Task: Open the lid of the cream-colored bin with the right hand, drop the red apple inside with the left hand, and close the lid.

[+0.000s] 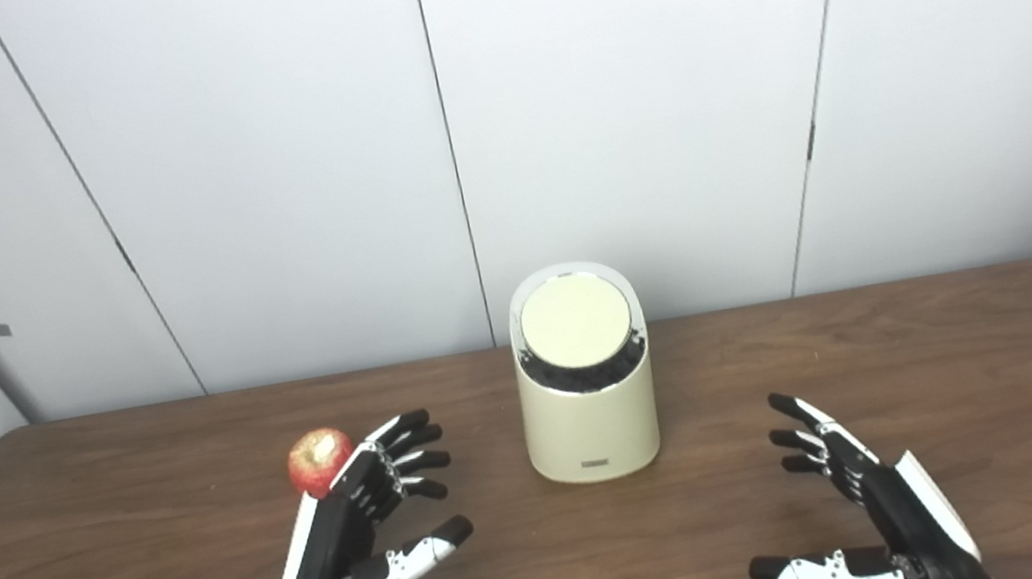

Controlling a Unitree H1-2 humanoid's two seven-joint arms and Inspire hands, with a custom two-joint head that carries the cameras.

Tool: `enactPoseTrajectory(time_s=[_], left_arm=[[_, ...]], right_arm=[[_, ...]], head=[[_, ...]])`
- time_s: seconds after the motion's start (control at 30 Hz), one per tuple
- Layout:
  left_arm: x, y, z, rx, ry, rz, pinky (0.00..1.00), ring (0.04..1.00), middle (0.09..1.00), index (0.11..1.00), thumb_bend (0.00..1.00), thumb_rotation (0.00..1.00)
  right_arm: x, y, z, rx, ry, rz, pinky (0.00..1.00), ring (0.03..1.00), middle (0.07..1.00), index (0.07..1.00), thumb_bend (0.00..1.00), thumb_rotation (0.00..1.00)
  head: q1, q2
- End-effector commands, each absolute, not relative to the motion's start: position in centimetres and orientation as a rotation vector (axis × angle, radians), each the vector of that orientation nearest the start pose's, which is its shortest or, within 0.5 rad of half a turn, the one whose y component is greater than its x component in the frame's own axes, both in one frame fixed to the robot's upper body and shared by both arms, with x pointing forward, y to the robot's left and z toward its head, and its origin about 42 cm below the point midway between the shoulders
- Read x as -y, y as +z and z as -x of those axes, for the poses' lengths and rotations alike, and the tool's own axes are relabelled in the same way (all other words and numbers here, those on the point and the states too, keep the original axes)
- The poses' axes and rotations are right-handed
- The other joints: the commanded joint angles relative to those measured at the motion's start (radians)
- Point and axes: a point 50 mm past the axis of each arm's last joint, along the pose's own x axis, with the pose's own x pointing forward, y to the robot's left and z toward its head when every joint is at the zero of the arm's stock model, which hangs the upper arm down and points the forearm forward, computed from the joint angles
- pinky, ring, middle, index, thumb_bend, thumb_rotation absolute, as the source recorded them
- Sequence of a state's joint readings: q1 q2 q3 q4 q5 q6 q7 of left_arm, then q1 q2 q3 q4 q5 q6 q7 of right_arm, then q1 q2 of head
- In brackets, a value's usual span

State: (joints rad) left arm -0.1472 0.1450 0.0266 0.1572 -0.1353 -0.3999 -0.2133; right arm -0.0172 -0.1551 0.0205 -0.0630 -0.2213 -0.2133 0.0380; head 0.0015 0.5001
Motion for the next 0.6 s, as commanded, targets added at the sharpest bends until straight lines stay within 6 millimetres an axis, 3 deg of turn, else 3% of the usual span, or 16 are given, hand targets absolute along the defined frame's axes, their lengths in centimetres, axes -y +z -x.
enactPoseTrajectory(time_s=[0.0, 0.23, 0.33, 0.57], left_arm=[[-24.8, 11.9, -32.2, 0.388, -0.201, -0.045, 0.6, 0.721, 0.795, 0.828, 0.73, 0.11], [-24.2, 11.6, -32.5, 0.388, -0.206, -0.045, 0.6, 0.711, 0.789, 0.821, 0.73, 0.11], [-24.0, 11.6, -32.5, 0.391, -0.206, -0.052, 0.59, 0.708, 0.787, 0.82, 0.73, 0.11], [-24.1, 11.6, -32.5, 0.389, -0.21, -0.059, 0.6, 0.715, 0.794, 0.824, 0.73, 0.12]], right_arm=[[23.6, 15.2, -29.6, 0.364, 0.075, 0.347, 0.78, 0.854, 0.924, 0.901, 0.77, 0.25], [21.1, 20.0, -33.8, 0.491, 0.049, 0.391, 0.71, 0.825, 0.908, 0.892, 0.78, 0.28], [20.5, 22.4, -35.8, 0.519, 0.029, 0.438, 0.69, 0.819, 0.895, 0.89, 0.82, 0.34], [19.6, 26.2, -38.3, 0.51, -0.03, 0.458, 0.7, 0.826, 0.886, 0.866, 0.85, 0.28]], head=[[-0.001, -0.002], [0.002, -0.012], [0.0, -0.014], [-0.003, -0.016]])
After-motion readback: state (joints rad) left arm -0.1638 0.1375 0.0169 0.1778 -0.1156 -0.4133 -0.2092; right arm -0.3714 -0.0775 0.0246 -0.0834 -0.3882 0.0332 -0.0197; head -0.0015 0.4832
